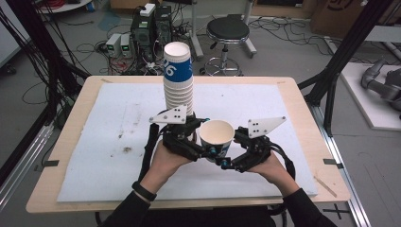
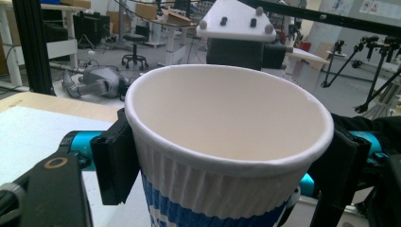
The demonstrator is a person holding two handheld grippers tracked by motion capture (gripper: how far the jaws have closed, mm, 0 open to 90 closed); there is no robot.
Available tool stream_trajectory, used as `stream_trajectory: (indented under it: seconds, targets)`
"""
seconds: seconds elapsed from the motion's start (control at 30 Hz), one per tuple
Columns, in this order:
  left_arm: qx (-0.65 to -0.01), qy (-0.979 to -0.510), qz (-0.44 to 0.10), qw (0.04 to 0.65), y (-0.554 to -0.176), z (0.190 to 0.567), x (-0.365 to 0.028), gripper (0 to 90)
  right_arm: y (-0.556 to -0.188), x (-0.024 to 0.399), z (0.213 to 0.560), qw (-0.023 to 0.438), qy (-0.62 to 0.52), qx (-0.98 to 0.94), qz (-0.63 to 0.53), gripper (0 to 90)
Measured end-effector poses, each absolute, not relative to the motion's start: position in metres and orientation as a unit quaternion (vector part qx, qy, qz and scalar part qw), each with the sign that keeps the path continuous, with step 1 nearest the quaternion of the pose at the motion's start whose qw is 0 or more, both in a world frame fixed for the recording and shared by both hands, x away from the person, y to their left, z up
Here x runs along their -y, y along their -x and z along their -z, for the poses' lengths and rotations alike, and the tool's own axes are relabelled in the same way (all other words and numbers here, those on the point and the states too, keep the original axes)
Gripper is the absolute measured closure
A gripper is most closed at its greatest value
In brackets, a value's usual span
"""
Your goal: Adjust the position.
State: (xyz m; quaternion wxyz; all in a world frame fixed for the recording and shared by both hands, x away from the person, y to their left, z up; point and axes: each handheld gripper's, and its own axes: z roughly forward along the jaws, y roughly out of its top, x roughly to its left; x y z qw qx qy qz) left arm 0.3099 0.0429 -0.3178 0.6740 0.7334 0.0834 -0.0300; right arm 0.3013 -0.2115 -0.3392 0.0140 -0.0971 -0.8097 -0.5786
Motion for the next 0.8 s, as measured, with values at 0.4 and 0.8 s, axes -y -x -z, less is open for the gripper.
stream_trajectory:
  seconds: [0.4, 0.8]
  targets:
    - [-0.081, -0.737, 0.033, 0.671, -0.3096, 0.3208, -0.0392, 21.8, -0.3022, 0.2128, 0.3378, 0.032, 0.117, 0.792, 0.598, 20.0]
    - [-0.083, -0.733, 0.04, 0.674, -0.3096, 0.3223, -0.0374, 20.9, -0.3032, 0.2123, 0.3382, 0.037, 0.115, 0.791, 0.6, 25.0]
